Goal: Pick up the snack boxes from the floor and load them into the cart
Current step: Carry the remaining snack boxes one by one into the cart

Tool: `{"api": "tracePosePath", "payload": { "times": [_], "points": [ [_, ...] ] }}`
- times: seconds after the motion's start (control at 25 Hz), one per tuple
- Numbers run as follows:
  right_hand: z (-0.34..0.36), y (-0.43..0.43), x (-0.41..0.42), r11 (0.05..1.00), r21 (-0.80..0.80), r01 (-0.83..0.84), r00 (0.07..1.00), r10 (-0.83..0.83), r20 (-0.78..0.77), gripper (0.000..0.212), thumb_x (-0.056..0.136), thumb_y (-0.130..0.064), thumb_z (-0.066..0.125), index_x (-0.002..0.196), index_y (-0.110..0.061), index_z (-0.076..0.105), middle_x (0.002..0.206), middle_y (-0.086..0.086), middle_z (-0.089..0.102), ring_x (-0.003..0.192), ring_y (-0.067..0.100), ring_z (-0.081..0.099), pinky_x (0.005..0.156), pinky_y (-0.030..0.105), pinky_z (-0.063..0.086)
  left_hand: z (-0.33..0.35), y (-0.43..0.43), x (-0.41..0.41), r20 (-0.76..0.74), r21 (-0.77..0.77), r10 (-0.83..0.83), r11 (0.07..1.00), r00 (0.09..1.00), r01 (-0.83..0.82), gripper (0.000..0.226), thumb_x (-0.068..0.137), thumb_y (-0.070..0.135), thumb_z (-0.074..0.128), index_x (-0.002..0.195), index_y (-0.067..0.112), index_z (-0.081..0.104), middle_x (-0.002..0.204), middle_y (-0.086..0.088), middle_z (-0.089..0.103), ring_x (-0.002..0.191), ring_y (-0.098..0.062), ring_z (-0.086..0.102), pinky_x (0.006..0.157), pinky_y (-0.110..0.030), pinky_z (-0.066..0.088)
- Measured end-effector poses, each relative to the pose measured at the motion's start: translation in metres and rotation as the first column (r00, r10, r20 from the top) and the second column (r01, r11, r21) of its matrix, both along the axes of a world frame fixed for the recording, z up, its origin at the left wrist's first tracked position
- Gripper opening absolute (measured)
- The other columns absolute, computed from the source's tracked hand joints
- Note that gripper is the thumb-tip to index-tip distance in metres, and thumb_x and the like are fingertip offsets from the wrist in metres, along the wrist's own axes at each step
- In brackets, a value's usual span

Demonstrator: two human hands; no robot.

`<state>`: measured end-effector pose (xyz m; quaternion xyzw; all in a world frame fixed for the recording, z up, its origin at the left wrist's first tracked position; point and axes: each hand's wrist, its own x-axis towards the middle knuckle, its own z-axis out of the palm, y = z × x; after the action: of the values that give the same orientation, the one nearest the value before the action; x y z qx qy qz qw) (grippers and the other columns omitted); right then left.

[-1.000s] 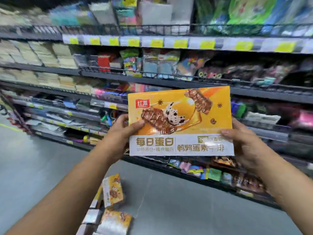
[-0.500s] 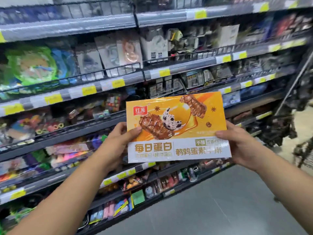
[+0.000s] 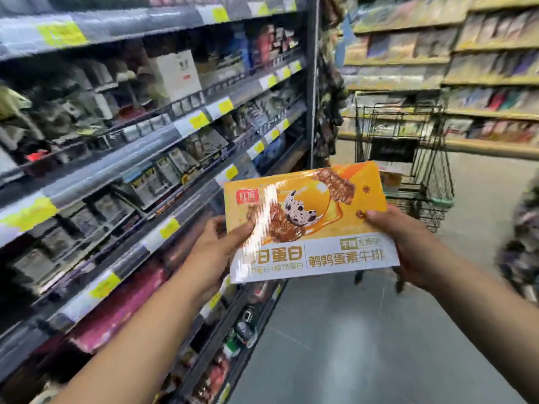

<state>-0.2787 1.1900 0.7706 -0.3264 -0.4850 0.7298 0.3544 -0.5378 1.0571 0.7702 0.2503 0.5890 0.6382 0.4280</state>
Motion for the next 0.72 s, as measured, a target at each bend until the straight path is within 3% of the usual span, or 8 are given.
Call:
{"api": "tracePosePath", "payload": {
  "times": [0.16, 0.24, 0.4, 0.52, 0.72],
  "points": [
    [-0.021, 0.061, 0.038, 0.962, -0.037, 0.269, 0.963, -0.269, 0.021, 0.012, 0.089, -0.016, 0.058, 0.1, -0.017, 0.062, 0.083, 0.007, 0.073, 0.068, 0.021, 0.071, 0.057, 0.032, 0.058, -0.009, 0.115, 0.029, -0.013, -0.045, -0.187, 0.981, 0.982, 0.187, 0.076, 0.063, 0.031, 0.077, 0.128, 0.008, 0.045, 0.099, -0.014, 0.072, 0.076, -0.026, 0.069, 0.085, -0.053, 0.054],
    [-0.029, 0.093, 0.059, 0.933, -0.048, 0.356, 0.934, -0.355, 0.029, 0.008, 0.092, -0.016, 0.056, 0.098, -0.018, 0.061, 0.081, 0.007, 0.073, 0.067, 0.022, 0.071, 0.057, 0.033, 0.058, -0.017, 0.168, 0.048, -0.003, -0.057, -0.241, 0.969, 0.971, 0.24, 0.065, 0.073, 0.026, 0.075, 0.127, 0.008, 0.045, 0.1, -0.014, 0.071, 0.076, -0.026, 0.068, 0.085, -0.053, 0.055],
    [-0.04, 0.176, 0.102, 0.907, -0.042, 0.418, 0.908, -0.417, 0.032, 0.01, 0.091, -0.016, 0.056, 0.1, -0.017, 0.061, 0.084, 0.009, 0.072, 0.069, 0.023, 0.07, 0.057, 0.033, 0.057, -0.029, 0.273, 0.085, -0.032, -0.089, -0.327, 0.942, 0.945, 0.323, 0.036, 0.087, 0.019, 0.069, 0.116, 0.014, 0.049, 0.105, -0.017, 0.07, 0.08, -0.029, 0.069, 0.084, -0.053, 0.055],
    [-0.038, 0.25, 0.128, 0.913, -0.011, 0.408, 0.911, -0.407, 0.064, 0.008, 0.092, -0.017, 0.056, 0.099, -0.016, 0.061, 0.084, 0.008, 0.071, 0.071, 0.023, 0.069, 0.059, 0.033, 0.057, -0.03, 0.35, 0.107, -0.05, -0.099, -0.34, 0.937, 0.939, 0.334, 0.039, 0.085, 0.022, 0.07, 0.117, 0.016, 0.05, 0.102, -0.016, 0.072, 0.08, -0.03, 0.071, 0.081, -0.051, 0.057],
    [-0.044, 0.365, 0.152, 0.925, -0.031, 0.379, 0.916, -0.37, 0.157, 0.022, 0.094, -0.019, 0.058, 0.115, -0.012, 0.06, 0.104, 0.015, 0.072, 0.083, 0.029, 0.07, 0.072, 0.038, 0.058, -0.037, 0.457, 0.134, -0.038, -0.134, -0.334, 0.936, 0.942, 0.326, 0.044, 0.082, 0.025, 0.074, 0.117, 0.017, 0.05, 0.102, -0.016, 0.073, 0.09, -0.035, 0.071, 0.088, -0.053, 0.055]
  ]
}}
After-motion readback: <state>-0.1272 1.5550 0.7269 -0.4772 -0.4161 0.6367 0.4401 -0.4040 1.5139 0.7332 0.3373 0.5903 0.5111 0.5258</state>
